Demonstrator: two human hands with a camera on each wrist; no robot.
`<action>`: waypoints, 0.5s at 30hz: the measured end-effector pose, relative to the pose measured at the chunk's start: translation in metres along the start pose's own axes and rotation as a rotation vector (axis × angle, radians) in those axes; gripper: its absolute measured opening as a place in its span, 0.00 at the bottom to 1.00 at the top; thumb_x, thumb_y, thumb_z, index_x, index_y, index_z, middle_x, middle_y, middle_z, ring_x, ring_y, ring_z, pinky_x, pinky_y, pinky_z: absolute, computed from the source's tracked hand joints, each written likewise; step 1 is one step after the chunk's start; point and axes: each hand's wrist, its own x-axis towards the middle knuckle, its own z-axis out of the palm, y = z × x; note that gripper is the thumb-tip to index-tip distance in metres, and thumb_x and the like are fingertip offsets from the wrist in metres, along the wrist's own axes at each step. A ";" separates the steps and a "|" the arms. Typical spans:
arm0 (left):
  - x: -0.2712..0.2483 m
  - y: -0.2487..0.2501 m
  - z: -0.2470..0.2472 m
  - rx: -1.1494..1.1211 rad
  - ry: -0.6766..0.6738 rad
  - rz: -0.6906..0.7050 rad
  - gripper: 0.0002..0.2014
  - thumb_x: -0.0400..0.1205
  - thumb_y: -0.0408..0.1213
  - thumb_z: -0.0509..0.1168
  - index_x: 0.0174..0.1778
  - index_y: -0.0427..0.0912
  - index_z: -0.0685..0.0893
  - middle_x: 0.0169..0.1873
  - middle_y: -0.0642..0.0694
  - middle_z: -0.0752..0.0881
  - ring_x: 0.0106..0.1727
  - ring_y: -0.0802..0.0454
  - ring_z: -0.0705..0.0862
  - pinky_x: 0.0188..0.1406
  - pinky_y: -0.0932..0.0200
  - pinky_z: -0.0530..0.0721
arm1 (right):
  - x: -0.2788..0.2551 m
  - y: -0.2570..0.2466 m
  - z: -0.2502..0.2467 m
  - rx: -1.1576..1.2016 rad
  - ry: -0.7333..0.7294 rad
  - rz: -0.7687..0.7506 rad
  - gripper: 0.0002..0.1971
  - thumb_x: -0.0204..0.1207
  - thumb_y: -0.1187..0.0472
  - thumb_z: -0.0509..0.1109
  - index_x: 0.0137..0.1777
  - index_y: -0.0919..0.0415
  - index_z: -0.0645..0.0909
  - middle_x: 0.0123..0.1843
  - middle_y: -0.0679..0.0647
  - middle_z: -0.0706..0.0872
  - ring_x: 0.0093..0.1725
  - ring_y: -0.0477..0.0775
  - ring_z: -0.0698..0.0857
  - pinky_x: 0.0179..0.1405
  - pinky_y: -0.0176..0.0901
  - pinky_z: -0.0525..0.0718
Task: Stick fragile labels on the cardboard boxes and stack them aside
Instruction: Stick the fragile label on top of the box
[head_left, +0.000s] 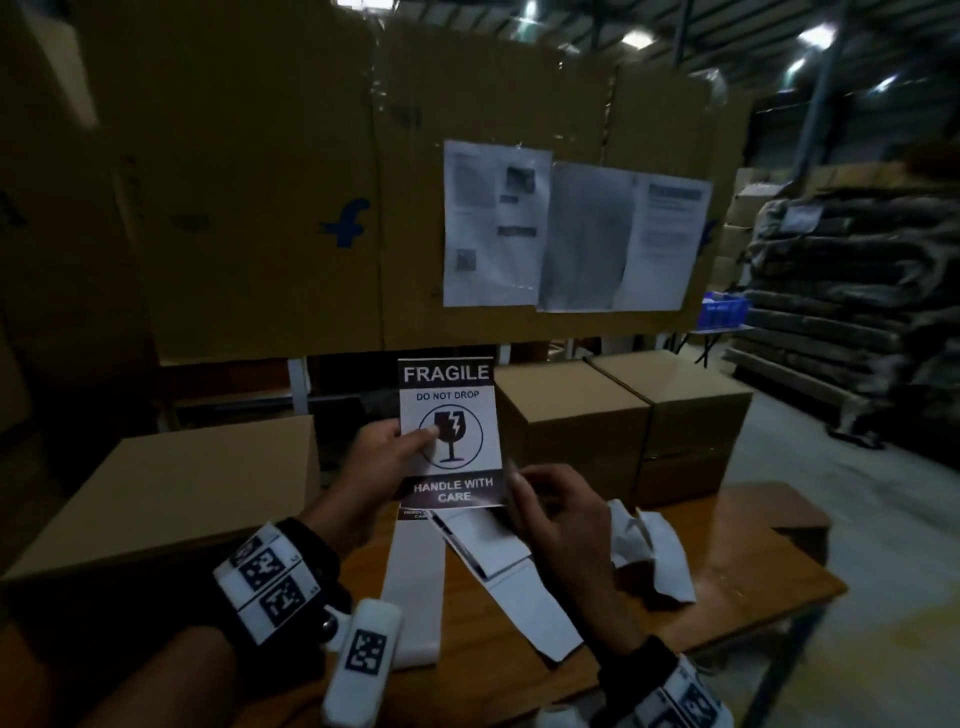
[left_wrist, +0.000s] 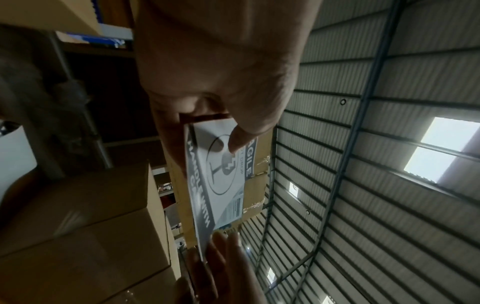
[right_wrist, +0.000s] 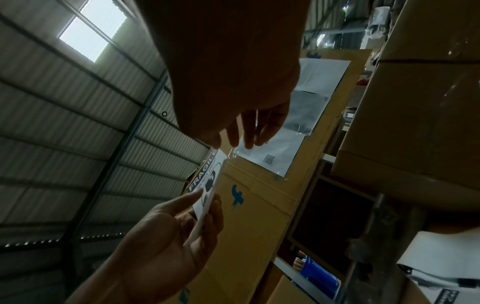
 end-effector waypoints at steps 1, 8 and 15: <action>-0.009 0.004 0.000 0.015 -0.003 0.009 0.07 0.86 0.37 0.63 0.56 0.40 0.83 0.45 0.43 0.91 0.38 0.53 0.91 0.28 0.62 0.85 | 0.001 -0.004 -0.003 0.019 -0.001 0.038 0.06 0.79 0.46 0.69 0.47 0.46 0.83 0.44 0.41 0.87 0.44 0.39 0.86 0.39 0.40 0.88; -0.050 0.021 -0.030 0.091 0.077 0.037 0.04 0.86 0.34 0.63 0.50 0.41 0.83 0.43 0.46 0.90 0.29 0.63 0.89 0.21 0.69 0.81 | 0.007 -0.053 0.019 0.169 -0.041 0.141 0.04 0.76 0.55 0.75 0.47 0.51 0.82 0.43 0.44 0.86 0.44 0.39 0.86 0.43 0.38 0.86; -0.066 0.031 -0.106 0.102 0.188 0.028 0.05 0.85 0.33 0.64 0.49 0.37 0.85 0.41 0.41 0.91 0.28 0.58 0.89 0.21 0.68 0.81 | 0.009 -0.096 0.091 0.290 -0.104 0.142 0.06 0.73 0.55 0.78 0.45 0.51 0.82 0.42 0.48 0.88 0.44 0.43 0.88 0.45 0.48 0.90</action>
